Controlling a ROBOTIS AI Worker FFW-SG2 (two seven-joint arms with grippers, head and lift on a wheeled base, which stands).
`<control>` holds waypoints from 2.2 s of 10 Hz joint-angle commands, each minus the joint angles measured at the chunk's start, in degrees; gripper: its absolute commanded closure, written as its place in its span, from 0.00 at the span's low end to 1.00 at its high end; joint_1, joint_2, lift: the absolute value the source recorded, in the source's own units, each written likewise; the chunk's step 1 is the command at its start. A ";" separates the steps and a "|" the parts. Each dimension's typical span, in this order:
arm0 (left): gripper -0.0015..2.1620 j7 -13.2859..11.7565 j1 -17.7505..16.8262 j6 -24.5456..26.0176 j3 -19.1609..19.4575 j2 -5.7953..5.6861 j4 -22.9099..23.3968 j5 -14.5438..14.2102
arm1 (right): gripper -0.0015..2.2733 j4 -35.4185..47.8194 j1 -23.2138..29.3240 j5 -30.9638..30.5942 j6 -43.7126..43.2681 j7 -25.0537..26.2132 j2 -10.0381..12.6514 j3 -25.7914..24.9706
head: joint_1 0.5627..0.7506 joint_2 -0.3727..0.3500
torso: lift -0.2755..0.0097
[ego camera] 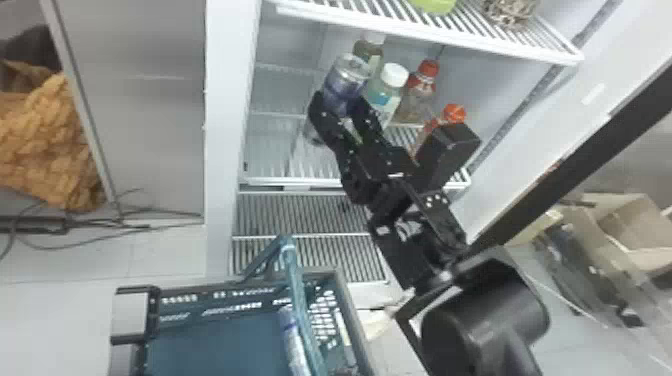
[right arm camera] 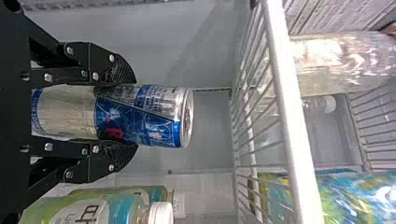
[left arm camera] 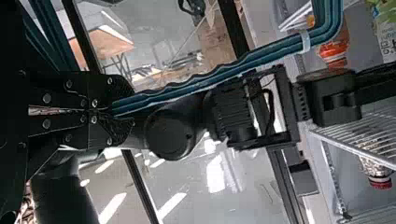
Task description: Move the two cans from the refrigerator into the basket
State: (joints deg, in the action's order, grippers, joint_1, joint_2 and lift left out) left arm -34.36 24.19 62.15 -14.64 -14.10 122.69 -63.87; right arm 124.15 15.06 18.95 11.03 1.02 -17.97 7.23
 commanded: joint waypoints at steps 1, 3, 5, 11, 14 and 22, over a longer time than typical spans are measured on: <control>0.56 0.00 0.00 0.00 0.01 -0.05 0.00 0.00 | 0.36 4.45 3.22 0.36 1.76 -0.14 0.57 -1.75 | 0.70 0.03 | 0.00; 0.56 0.00 0.00 0.00 0.13 -0.05 0.00 0.00 | 0.36 9.09 7.72 0.93 3.87 -0.66 1.18 -3.69 | 0.70 0.03 | 0.00; 0.56 0.00 0.00 -0.14 0.24 -0.14 0.00 -0.12 | 0.36 14.71 12.50 1.62 6.12 -1.28 1.36 -5.63 | 0.70 0.03 | 0.00; 0.56 -0.09 0.28 -0.42 0.81 -0.22 0.00 -0.35 | 0.36 33.70 28.11 2.30 20.04 -3.39 2.50 -13.52 | 0.70 0.03 | 0.00; 0.56 -0.18 0.84 -0.42 1.15 -0.14 0.14 -0.46 | 0.36 39.74 33.17 2.19 29.88 -3.65 3.47 -17.75 | 0.70 0.03 | 0.00; 0.56 -0.18 0.98 -0.42 1.27 0.04 0.28 -0.35 | 0.36 35.38 29.66 8.82 54.77 -9.89 4.52 -19.23 | 0.70 0.03 | 0.00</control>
State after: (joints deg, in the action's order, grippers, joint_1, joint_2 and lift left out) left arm -34.54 25.17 61.73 -13.36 -14.06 122.98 -64.22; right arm 160.35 45.49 27.15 64.37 -8.60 -13.44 -12.07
